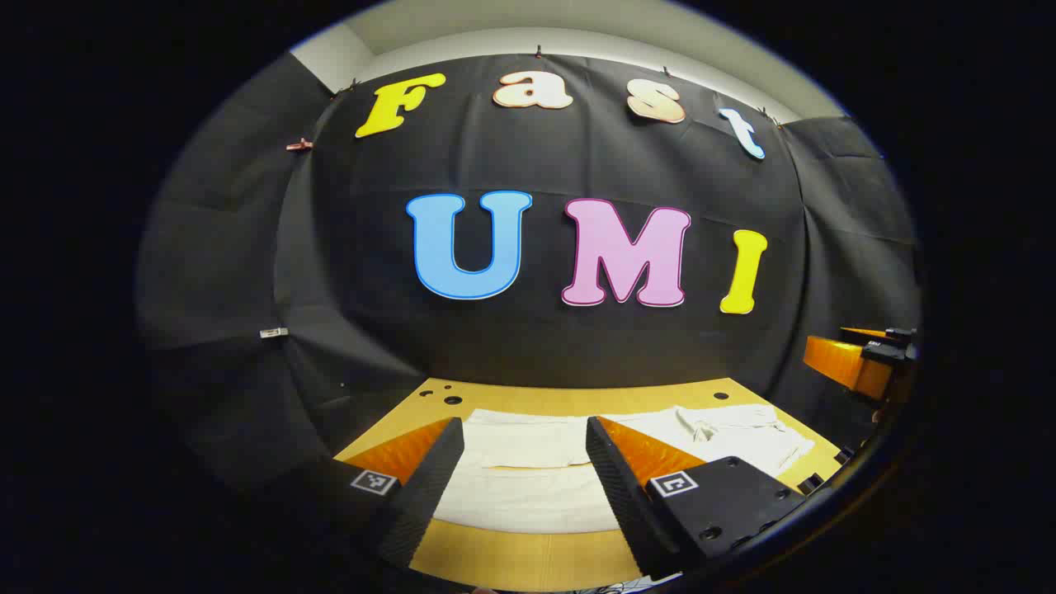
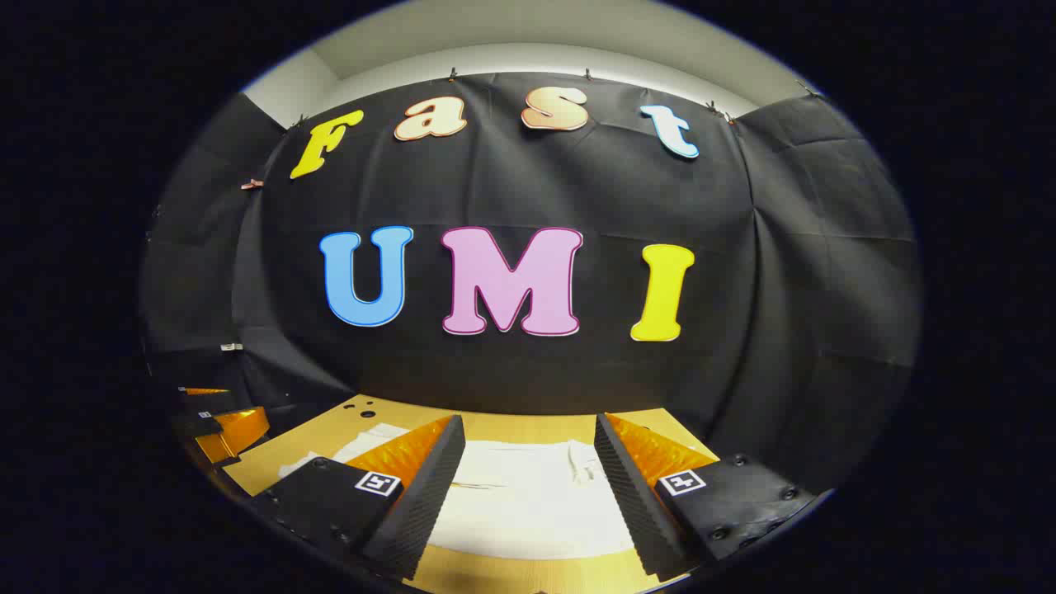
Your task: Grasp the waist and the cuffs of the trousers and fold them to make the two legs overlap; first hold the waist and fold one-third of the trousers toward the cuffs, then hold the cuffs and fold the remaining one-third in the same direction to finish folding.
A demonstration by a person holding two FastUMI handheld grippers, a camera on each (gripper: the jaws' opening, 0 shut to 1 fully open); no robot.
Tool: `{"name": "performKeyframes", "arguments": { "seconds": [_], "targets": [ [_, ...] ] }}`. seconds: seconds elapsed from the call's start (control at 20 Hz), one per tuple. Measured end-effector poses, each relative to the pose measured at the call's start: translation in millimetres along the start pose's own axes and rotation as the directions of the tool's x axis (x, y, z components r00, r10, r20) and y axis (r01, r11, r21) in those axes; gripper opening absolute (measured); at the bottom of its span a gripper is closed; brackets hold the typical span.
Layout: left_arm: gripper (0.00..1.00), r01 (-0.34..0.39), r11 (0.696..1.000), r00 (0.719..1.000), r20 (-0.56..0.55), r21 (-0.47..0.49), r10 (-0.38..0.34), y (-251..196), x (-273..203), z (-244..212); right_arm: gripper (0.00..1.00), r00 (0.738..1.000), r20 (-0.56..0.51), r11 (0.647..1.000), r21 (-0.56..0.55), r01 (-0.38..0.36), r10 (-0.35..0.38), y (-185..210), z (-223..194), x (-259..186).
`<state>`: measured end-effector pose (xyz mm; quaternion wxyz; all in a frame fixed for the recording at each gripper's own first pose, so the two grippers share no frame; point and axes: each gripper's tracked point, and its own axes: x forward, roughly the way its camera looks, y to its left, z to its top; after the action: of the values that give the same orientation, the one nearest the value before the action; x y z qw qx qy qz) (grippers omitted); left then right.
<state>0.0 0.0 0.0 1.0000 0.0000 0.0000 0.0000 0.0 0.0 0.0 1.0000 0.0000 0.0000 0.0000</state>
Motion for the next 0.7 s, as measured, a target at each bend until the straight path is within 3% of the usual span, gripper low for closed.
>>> {"name": "performKeyframes", "arguments": {
  "seconds": [0.35,0.5,0.7],
  "targets": [
    [0.95,0.072,0.997,0.996,-0.054,-0.031,-0.074,-28.6,46.8,-14.7,0.98,1.0,-0.006,1.0,-0.016,0.015,-0.015,-9.7,-7.5,40.6],
    [0.95,0.114,0.992,0.992,-0.044,-0.044,-0.116,-40.3,59.9,-11.4,0.97,1.0,-0.006,0.999,0.048,-0.012,0.012,-9.0,-7.7,52.0],
    [0.96,0.128,0.992,0.991,-0.033,-0.01,-0.128,-43.6,79.6,-5.6,0.97,1.0,-0.01,0.999,0.014,0.03,-0.03,-26.4,-14.0,69.2]
  ]
}}
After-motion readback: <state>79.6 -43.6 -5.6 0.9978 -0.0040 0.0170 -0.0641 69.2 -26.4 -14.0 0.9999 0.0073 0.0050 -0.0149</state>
